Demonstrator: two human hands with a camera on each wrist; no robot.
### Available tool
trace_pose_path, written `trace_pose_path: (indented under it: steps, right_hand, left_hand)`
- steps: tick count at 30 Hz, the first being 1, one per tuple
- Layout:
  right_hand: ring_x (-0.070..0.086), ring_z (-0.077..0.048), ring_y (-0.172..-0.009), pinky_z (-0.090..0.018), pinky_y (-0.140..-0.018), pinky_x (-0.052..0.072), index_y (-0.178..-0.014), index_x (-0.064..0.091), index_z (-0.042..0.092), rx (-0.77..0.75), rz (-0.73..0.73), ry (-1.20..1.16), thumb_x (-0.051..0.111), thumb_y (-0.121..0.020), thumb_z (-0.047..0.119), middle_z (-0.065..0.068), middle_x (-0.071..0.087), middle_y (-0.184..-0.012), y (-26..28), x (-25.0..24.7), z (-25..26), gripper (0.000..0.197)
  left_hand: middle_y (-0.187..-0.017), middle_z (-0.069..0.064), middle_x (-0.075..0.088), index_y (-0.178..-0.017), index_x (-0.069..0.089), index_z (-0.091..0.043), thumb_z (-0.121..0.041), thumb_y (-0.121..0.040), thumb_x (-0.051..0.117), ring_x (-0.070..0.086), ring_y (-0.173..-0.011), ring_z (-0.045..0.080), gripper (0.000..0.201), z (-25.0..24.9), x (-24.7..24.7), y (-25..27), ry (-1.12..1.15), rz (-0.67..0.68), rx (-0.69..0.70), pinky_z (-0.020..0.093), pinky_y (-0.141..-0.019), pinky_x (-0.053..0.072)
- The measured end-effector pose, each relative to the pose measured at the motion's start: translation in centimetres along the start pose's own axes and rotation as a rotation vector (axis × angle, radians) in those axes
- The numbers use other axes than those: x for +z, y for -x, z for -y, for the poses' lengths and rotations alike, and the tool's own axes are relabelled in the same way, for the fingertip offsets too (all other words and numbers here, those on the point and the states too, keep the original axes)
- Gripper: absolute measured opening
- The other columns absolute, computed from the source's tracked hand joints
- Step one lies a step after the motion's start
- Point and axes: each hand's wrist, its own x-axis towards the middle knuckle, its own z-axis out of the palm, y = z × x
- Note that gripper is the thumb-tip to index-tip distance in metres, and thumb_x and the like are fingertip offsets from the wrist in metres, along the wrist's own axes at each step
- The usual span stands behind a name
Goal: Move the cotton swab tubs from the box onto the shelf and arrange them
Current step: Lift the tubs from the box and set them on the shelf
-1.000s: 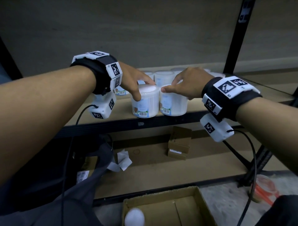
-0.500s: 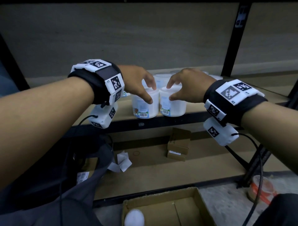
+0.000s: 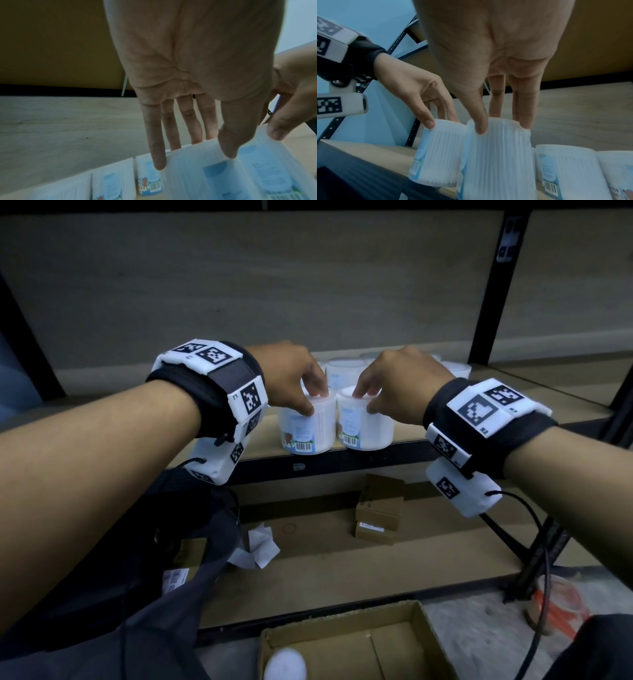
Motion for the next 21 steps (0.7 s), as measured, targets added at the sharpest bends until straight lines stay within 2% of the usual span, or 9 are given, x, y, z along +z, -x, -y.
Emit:
trace_pose_path:
  steps: [3,5,7,9,12,15,17,19,21]
  right_hand:
    - [0.064,-0.018,-0.096,-0.029,-0.08,0.049,-0.101,0.076,0.032,0.031,-0.005,-0.044,0.079,-0.079,0.017,0.005,0.071,-0.101,-0.3,0.2,-0.1,0.027]
    - [0.065,-0.019,-0.094,-0.032,-0.085,0.053,-0.098,0.077,0.031,0.059,0.0,-0.075,0.082,-0.076,0.016,0.003,0.072,-0.099,-0.7,0.2,-0.1,0.027]
    - [0.066,-0.021,-0.093,-0.036,-0.087,0.055,-0.095,0.078,0.031,0.082,0.002,-0.093,0.084,-0.074,0.015,0.001,0.072,-0.101,-1.2,0.4,-0.3,0.028]
    - [0.066,-0.022,-0.092,-0.037,-0.087,0.055,-0.094,0.078,0.032,0.093,-0.006,-0.107,0.085,-0.072,0.014,-0.001,0.072,-0.102,-1.6,0.6,-0.5,0.029]
    - [0.067,-0.023,-0.092,-0.037,-0.087,0.056,-0.092,0.078,0.032,0.111,-0.023,-0.127,0.085,-0.072,0.014,-0.001,0.072,-0.102,-2.1,1.0,-0.9,0.028]
    - [0.067,-0.023,-0.091,-0.036,-0.086,0.056,-0.086,0.077,0.033,0.123,-0.011,-0.125,0.085,-0.071,0.015,-0.002,0.071,-0.102,-3.0,1.4,-1.2,0.024]
    - [0.066,-0.023,-0.091,-0.036,-0.087,0.055,-0.076,0.074,0.036,0.131,0.002,-0.121,0.085,-0.07,0.017,-0.003,0.068,-0.105,-3.5,1.5,-1.3,0.023]
    - [0.065,-0.022,-0.094,-0.036,-0.089,0.054,-0.078,0.075,0.036,0.139,-0.002,-0.125,0.086,-0.07,0.018,-0.003,0.068,-0.106,-4.0,1.7,-1.6,0.022]
    - [0.063,-0.022,-0.099,-0.036,-0.092,0.052,-0.085,0.077,0.034,0.14,-0.013,-0.128,0.085,-0.071,0.017,-0.002,0.069,-0.105,-4.5,2.0,-1.9,0.023]
  left_hand:
    - [-0.109,-0.019,0.069,-0.12,0.069,-0.028,-0.028,-0.082,0.075,0.062,-0.084,0.005,0.038,0.4,0.2,0.0,0.057,-0.006,-0.017,0.019,-0.071,0.05]
    - [-0.085,-0.032,0.065,-0.117,0.071,-0.031,-0.029,-0.081,0.076,0.068,-0.076,0.012,0.037,0.5,0.1,0.2,0.086,0.009,-0.044,0.031,-0.073,0.059]
    - [-0.063,-0.039,0.057,-0.115,0.072,-0.034,-0.032,-0.08,0.077,0.07,-0.067,0.017,0.036,0.5,0.0,0.1,0.086,0.025,-0.057,0.035,-0.074,0.06]
    - [-0.055,-0.042,0.055,-0.115,0.072,-0.036,-0.033,-0.08,0.077,0.067,-0.059,0.015,0.035,0.5,0.0,-0.1,0.079,0.031,-0.054,0.034,-0.072,0.06]
    - [-0.054,-0.038,0.056,-0.116,0.072,-0.036,-0.032,-0.081,0.077,0.063,-0.056,0.009,0.036,0.5,0.0,-0.5,0.084,0.034,-0.065,0.034,-0.074,0.06]
    - [-0.068,-0.035,0.056,-0.117,0.071,-0.036,-0.032,-0.08,0.077,0.072,-0.071,0.025,0.037,0.2,-0.1,-0.9,0.096,0.046,-0.092,0.036,-0.078,0.06]
    - [-0.07,-0.033,0.056,-0.118,0.071,-0.034,-0.031,-0.081,0.077,0.073,-0.074,0.026,0.038,0.1,-0.1,-1.2,0.092,0.045,-0.1,0.035,-0.078,0.06]
    - [-0.07,-0.033,0.055,-0.119,0.07,-0.033,-0.029,-0.082,0.076,0.071,-0.067,0.015,0.038,0.3,0.1,-1.7,0.093,0.032,-0.106,0.033,-0.077,0.059]
    - [-0.07,-0.033,0.057,-0.118,0.071,-0.033,-0.028,-0.082,0.076,0.061,-0.049,-0.002,0.037,0.7,0.3,-2.2,0.096,0.012,-0.108,0.032,-0.076,0.058]
